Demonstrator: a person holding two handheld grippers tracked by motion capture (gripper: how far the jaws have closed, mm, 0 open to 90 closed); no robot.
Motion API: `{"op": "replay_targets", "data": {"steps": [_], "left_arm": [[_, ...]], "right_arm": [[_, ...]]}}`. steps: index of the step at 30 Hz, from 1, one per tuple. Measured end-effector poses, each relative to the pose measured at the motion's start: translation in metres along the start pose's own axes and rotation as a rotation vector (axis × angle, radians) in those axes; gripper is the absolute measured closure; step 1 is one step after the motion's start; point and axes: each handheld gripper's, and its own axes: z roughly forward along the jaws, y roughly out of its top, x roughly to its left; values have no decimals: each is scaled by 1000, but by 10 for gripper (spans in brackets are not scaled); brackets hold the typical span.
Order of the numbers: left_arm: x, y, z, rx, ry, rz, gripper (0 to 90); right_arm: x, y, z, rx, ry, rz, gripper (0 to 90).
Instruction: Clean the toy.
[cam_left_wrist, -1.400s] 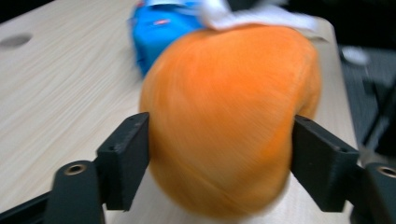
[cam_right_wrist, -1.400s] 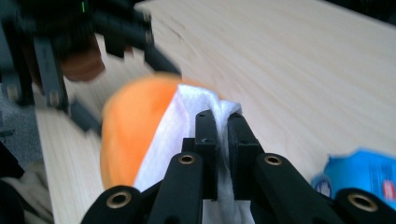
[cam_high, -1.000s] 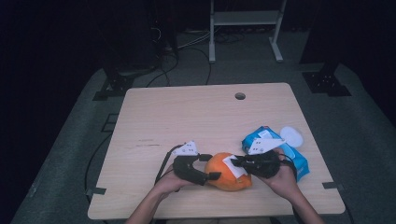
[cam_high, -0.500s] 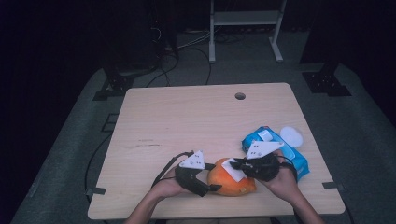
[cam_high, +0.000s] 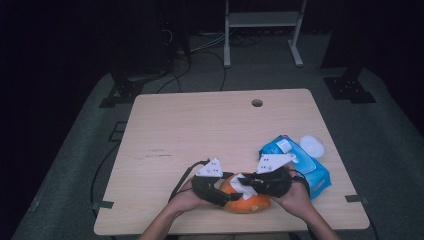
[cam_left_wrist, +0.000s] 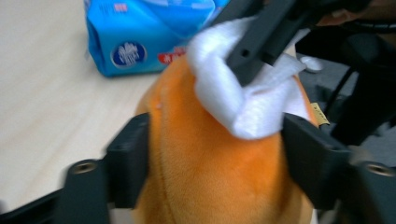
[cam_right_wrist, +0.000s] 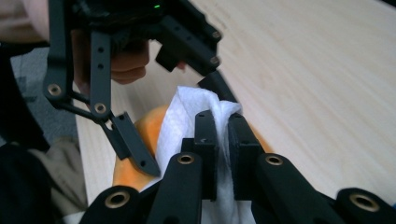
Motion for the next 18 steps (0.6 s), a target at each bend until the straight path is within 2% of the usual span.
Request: {"op": "replay_targets", "data": {"steps": [1,3,4,6,7,8,10,12,14,16,18], "left_arm": [[-2,4,-2,-5,34,40,372],[-2,8,-4,-11,77,80,380],[-1,9,-5,-11,94,94,380],[1,6,-6,-15,105,94,369],[3,4,-6,-15,96,80,348],[5,2,-5,-8,69,57,301],[7,0,-5,-18,54,25,194],[8,-1,-4,-3,39,21,145],[6,-3,-4,17,42,51,229],[6,-4,-6,25,33,47,279],[7,-6,-9,32,27,43,289]], "right_arm": [[0,2,-2,-12,-16,1,835],[-1,4,-4,-33,-44,2,835],[-2,5,-4,-40,-55,5,835],[-5,3,-4,-51,-68,17,834],[-6,2,-3,-48,-69,21,834],[-8,0,-2,-42,-78,22,834],[-11,-4,0,-32,-71,38,834],[-10,-7,3,-31,-64,43,834],[-7,-6,3,-18,-73,18,834],[-8,-7,2,-13,-77,12,834],[-11,-11,-1,0,-106,8,834]]}}
